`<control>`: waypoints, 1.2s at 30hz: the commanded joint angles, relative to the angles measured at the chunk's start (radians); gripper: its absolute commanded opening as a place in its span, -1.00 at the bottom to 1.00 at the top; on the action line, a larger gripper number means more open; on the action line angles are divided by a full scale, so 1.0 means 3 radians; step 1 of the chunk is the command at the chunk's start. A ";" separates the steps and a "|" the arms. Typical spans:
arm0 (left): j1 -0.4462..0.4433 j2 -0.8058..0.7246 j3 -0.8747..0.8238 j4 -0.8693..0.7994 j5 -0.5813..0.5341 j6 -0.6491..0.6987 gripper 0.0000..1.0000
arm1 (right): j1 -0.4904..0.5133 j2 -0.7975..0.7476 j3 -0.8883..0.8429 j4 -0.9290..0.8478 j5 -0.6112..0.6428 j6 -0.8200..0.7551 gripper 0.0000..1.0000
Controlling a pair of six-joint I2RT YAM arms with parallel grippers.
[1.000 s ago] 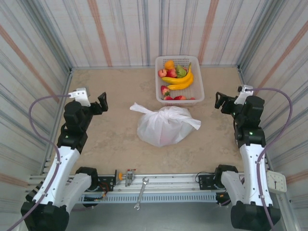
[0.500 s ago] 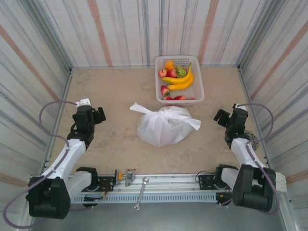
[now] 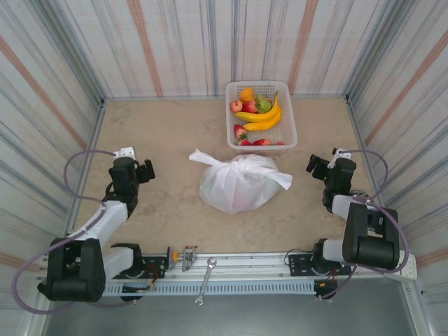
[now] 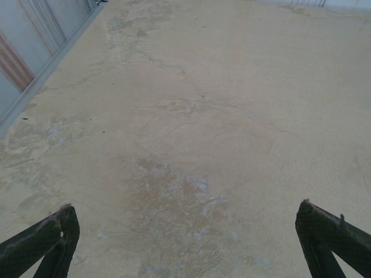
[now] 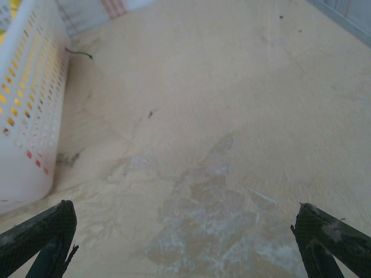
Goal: Place the fake fruits into the plastic bag and tie a complex knot
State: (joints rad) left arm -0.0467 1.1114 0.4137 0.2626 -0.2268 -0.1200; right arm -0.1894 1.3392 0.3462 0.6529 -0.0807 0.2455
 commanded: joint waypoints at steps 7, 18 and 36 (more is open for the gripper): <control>0.0031 0.0396 -0.0176 0.0940 0.0308 0.0286 0.97 | 0.0154 0.0329 0.0002 0.0567 -0.0170 -0.0259 0.98; 0.0089 0.1197 -0.0298 0.2170 0.0740 0.0580 0.97 | 0.0344 0.0687 0.0125 0.0662 -0.0026 -0.0446 0.98; 0.0101 0.1329 -0.0014 0.1762 0.0807 0.0615 0.97 | 0.0457 0.0687 0.0170 0.0575 0.0136 -0.0527 0.98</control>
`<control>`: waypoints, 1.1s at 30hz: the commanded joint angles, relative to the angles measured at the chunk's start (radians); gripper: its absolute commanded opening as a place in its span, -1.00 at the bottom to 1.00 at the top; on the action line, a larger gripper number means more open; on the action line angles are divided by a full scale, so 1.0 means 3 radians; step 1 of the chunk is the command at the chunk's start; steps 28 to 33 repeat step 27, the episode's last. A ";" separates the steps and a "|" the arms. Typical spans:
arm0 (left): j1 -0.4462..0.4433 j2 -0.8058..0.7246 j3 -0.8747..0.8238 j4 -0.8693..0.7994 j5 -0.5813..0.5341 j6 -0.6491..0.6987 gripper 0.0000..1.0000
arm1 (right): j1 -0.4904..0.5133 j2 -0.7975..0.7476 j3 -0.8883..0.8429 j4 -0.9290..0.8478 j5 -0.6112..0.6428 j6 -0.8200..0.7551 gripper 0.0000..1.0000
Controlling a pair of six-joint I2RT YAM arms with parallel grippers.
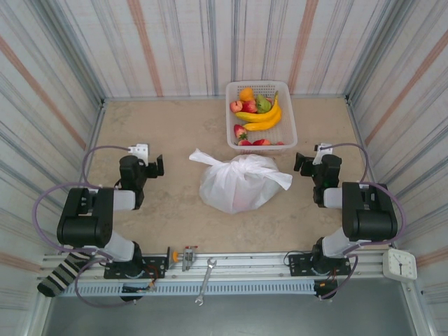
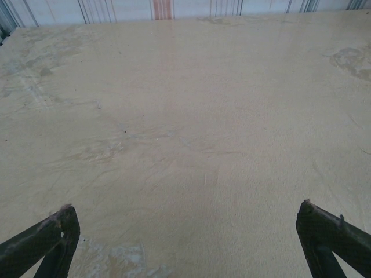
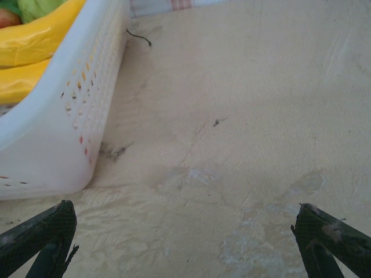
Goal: Place the fake fruits into the plastic bag and tie a complex knot
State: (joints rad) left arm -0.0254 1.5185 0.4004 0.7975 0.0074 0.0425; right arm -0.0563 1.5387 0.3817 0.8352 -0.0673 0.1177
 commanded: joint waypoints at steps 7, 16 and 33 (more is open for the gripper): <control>0.0032 -0.0032 0.0034 -0.0030 0.0029 0.0073 0.97 | 0.0034 0.0020 0.0052 -0.0033 0.0118 -0.0106 0.98; 0.0029 -0.0034 0.0033 -0.0030 0.0025 0.0073 0.97 | 0.0026 0.0025 0.0052 -0.0034 0.0113 -0.0108 0.98; 0.0033 -0.0031 0.0033 -0.0030 0.0031 0.0076 0.97 | 0.0039 0.0015 0.0052 -0.0031 0.0137 -0.0111 0.98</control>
